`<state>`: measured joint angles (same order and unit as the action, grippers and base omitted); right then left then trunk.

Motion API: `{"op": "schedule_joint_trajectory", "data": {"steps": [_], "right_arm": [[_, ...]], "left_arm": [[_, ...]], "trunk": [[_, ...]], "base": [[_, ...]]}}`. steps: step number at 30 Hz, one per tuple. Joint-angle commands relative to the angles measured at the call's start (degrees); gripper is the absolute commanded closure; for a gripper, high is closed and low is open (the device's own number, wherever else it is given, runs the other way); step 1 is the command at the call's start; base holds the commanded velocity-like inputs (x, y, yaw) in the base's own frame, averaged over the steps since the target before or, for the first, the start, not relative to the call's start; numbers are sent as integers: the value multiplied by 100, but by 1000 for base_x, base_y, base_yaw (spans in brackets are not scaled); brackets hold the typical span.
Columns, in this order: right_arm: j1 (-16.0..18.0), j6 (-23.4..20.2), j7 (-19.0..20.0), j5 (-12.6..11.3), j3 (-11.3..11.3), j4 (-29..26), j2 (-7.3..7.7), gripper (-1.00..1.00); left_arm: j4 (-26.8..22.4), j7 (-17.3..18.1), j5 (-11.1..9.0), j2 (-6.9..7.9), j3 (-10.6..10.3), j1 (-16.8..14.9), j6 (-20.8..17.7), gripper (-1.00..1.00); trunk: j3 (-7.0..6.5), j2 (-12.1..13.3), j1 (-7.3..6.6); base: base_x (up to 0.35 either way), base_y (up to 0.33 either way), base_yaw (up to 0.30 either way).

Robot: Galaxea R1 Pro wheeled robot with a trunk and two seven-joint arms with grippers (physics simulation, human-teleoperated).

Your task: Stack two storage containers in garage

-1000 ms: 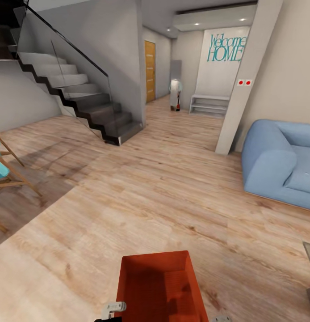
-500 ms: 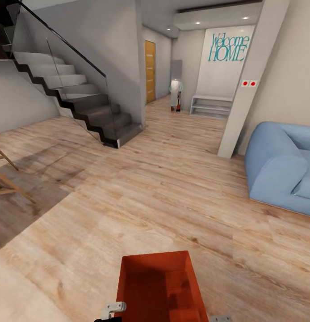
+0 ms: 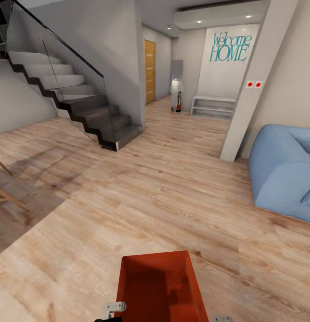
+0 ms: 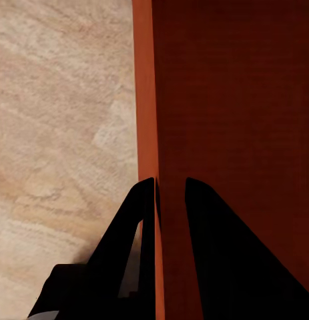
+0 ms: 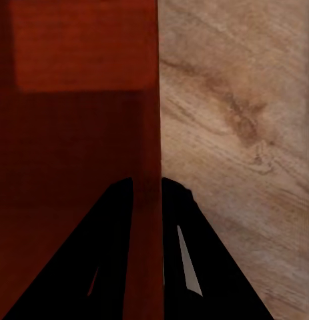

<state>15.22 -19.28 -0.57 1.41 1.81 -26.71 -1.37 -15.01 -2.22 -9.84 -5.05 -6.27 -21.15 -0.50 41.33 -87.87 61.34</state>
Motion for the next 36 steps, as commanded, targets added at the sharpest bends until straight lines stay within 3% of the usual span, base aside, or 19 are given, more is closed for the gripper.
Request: {"op": "schedule_joint_trajectory", "data": {"steps": [1,36], "right_arm": [[-1,-32,4,-97,65,7,6,100],[-1,-35,4,-99,73,7,-2,100]], "left_arm": [[-20,-59,17,118,-85,-3,146,100],[-20,-59,17,118,-86,-3,146,100]], "trunk": [[5,-2,3],[5,-2,3]], "base": [[303,0,0],[303,0,-9]]}}
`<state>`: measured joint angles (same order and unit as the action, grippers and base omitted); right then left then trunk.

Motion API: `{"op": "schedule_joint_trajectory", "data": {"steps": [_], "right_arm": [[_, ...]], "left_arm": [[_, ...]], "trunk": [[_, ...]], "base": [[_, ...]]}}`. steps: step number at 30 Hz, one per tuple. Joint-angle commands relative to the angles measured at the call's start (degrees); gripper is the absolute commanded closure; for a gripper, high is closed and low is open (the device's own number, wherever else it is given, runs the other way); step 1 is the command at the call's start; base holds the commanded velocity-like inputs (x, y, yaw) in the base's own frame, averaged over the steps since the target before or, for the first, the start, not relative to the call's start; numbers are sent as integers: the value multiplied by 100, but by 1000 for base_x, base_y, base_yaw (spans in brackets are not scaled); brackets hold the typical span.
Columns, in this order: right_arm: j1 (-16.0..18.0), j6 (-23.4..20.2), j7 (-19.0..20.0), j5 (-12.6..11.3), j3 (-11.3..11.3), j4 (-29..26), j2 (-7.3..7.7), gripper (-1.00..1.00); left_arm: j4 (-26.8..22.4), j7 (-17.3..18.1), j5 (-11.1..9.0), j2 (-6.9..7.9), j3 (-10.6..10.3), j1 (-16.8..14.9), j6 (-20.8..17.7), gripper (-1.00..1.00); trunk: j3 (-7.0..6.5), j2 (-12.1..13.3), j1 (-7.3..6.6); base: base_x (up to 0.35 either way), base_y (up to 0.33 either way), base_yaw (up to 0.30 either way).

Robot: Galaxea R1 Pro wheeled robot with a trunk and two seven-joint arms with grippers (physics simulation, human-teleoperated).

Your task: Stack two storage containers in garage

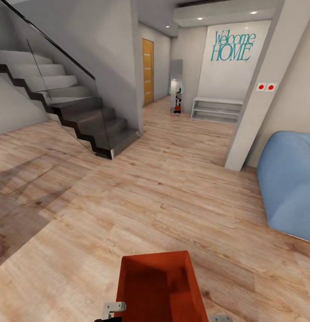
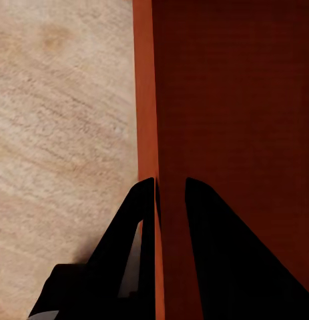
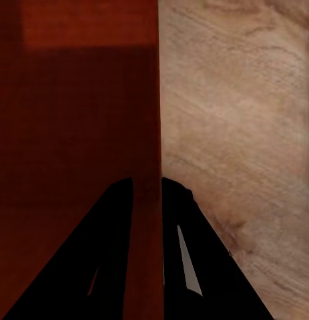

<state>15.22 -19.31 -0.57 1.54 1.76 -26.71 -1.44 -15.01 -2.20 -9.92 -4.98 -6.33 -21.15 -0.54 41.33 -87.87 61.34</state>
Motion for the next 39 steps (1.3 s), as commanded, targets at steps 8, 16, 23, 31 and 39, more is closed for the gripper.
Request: {"op": "schedule_joint_trajectory", "data": {"steps": [8,16,23,31,39], "right_arm": [[-1,-37,5,-110,78,8,4,100],[-1,-36,5,-110,78,8,6,100],[-1,-35,5,-110,78,8,7,100],[-1,-37,5,-110,78,8,10,100],[-1,-37,5,-110,78,8,9,100]], "left_arm": [[-19,-62,25,112,-80,-4,151,100],[-19,-62,25,112,-79,-3,151,100],[-19,-62,25,112,-82,-5,151,100],[-19,-62,25,112,-87,-5,151,100],[-19,-62,25,112,-86,-3,151,100]], "trunk": [[5,-2,3],[5,-2,3],[5,-2,3],[5,-2,3],[5,-2,3]], "base": [[303,0,-16],[303,0,-1],[303,0,0],[303,0,0],[302,0,0]]}}
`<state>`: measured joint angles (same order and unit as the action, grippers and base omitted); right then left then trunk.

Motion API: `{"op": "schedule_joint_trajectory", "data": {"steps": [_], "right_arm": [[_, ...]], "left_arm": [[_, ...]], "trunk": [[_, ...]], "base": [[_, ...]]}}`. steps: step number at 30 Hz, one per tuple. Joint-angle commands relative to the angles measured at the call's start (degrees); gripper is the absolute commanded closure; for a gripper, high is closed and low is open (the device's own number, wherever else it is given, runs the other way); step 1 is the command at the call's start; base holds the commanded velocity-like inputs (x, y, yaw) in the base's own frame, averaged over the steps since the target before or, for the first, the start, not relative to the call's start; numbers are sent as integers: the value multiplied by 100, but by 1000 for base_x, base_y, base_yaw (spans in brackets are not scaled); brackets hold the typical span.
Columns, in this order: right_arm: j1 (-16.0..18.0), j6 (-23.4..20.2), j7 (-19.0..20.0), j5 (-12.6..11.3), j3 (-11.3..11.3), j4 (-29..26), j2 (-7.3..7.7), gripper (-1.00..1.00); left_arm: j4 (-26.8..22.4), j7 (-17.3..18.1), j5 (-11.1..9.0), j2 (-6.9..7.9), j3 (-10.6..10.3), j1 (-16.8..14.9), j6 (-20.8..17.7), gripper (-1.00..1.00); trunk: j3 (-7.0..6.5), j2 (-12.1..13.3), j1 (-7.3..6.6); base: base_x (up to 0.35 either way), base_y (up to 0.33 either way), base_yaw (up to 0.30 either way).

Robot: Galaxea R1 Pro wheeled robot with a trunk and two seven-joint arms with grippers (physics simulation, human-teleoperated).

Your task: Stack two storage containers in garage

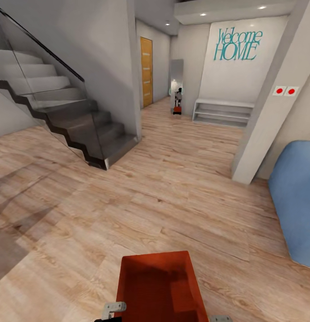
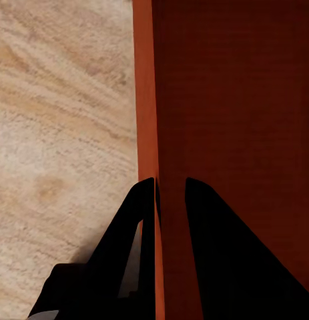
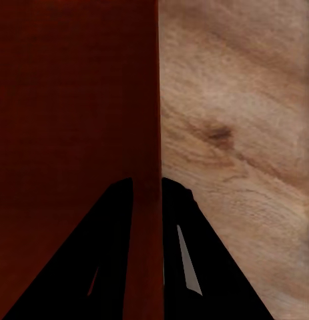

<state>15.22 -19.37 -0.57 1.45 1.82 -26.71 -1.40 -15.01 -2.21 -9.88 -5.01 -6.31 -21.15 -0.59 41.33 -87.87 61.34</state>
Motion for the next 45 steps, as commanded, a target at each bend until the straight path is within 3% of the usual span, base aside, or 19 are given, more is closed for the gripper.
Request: {"op": "schedule_joint_trajectory", "data": {"steps": [1,45], "right_arm": [[-2,-32,4,-101,73,8,6,100],[-2,-32,4,-104,73,8,4,100]], "left_arm": [[-19,-60,22,114,-89,-3,155,100],[-19,-60,22,114,-90,-4,155,100]], "trunk": [[5,-2,3],[5,-2,3]], "base": [[302,0,0],[303,0,-8]]}}
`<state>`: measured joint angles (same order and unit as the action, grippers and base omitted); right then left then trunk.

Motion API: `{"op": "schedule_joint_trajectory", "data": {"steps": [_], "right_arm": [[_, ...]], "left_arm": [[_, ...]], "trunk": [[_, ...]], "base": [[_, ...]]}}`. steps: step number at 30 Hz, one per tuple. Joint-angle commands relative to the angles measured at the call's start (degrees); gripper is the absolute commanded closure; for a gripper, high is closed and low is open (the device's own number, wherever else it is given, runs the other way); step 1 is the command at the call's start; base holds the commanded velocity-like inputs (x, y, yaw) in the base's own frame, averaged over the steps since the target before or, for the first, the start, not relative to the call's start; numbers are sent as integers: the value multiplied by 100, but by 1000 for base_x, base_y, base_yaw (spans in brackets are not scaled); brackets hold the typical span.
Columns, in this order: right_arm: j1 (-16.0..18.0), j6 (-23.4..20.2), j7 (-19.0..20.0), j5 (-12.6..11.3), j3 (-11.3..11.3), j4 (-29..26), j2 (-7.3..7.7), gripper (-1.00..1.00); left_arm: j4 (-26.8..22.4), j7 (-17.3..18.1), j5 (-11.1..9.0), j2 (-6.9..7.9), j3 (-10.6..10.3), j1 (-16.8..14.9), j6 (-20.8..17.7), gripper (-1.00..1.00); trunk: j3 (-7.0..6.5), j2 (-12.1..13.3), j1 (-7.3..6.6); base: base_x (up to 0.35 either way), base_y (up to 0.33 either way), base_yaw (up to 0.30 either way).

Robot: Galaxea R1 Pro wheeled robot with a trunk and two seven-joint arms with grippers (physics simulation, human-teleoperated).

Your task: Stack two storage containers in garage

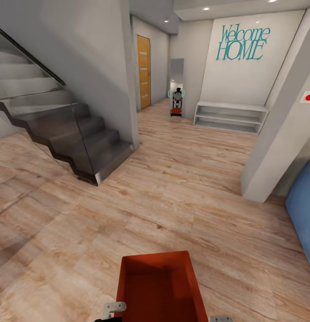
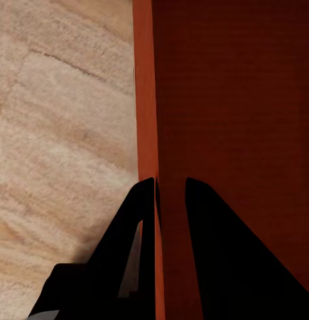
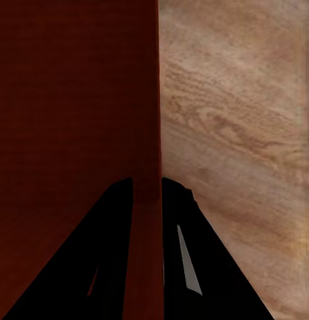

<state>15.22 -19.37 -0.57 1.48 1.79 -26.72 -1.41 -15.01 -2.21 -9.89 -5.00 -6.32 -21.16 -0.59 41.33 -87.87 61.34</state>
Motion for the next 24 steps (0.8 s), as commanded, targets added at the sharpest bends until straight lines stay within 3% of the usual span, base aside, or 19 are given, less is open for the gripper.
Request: {"op": "schedule_joint_trajectory", "data": {"steps": [1,24], "right_arm": [[-1,-32,4,-106,75,9,5,100],[-1,-32,4,-106,75,9,2,100]], "left_arm": [[-20,-60,23,114,-88,-3,156,100],[-20,-60,23,114,-88,-3,156,100]], "trunk": [[5,-2,3],[5,-2,3]], "base": [[303,0,-51],[303,0,-6]]}}
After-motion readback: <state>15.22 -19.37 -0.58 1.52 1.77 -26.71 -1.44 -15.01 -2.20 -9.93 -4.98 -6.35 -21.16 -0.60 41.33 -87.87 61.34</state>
